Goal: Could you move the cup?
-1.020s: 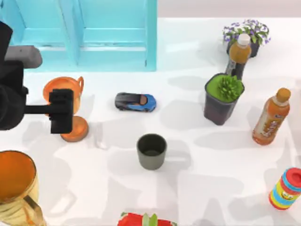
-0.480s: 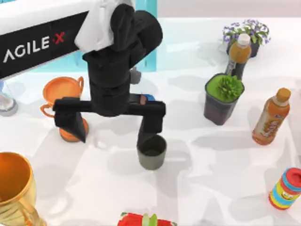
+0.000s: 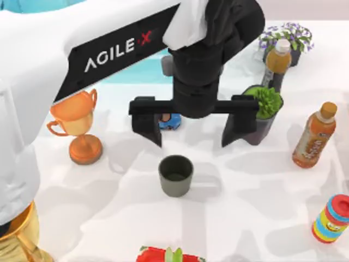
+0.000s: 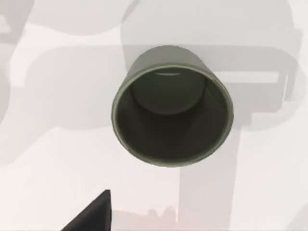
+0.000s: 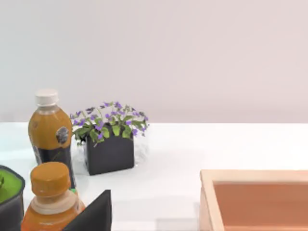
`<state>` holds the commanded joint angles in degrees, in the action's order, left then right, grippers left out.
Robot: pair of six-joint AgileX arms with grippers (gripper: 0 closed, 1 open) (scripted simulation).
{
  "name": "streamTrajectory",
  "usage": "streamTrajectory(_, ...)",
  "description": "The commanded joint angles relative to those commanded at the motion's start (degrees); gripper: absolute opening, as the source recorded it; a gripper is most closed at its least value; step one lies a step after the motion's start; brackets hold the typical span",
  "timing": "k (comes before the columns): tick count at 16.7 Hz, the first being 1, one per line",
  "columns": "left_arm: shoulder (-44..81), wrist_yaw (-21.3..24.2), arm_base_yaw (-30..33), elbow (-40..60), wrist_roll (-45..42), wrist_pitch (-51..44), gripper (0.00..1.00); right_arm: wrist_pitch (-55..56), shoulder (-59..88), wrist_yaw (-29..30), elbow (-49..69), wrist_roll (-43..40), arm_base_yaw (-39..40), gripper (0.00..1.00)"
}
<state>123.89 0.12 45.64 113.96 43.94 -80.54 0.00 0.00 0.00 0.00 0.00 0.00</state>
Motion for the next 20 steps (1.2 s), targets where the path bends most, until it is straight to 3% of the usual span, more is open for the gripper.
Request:
streamTrajectory(8, 0.1, 0.0, 0.0, -0.5, 0.1, 1.0, 1.00, 0.0, 0.0, 0.0, 0.0, 0.0, 0.0, 1.00)
streamTrajectory(15, 2.4, 0.0, 0.0, -15.0, 0.0, 18.1, 1.00, 0.0, 0.0, 0.0, 0.0, 0.0, 0.0, 1.00)
streamTrajectory(20, 2.9, 0.0, 0.0, -18.0, 0.0, 21.3, 1.00, 0.0, 0.0, 0.0, 0.0, 0.0, 0.0, 1.00)
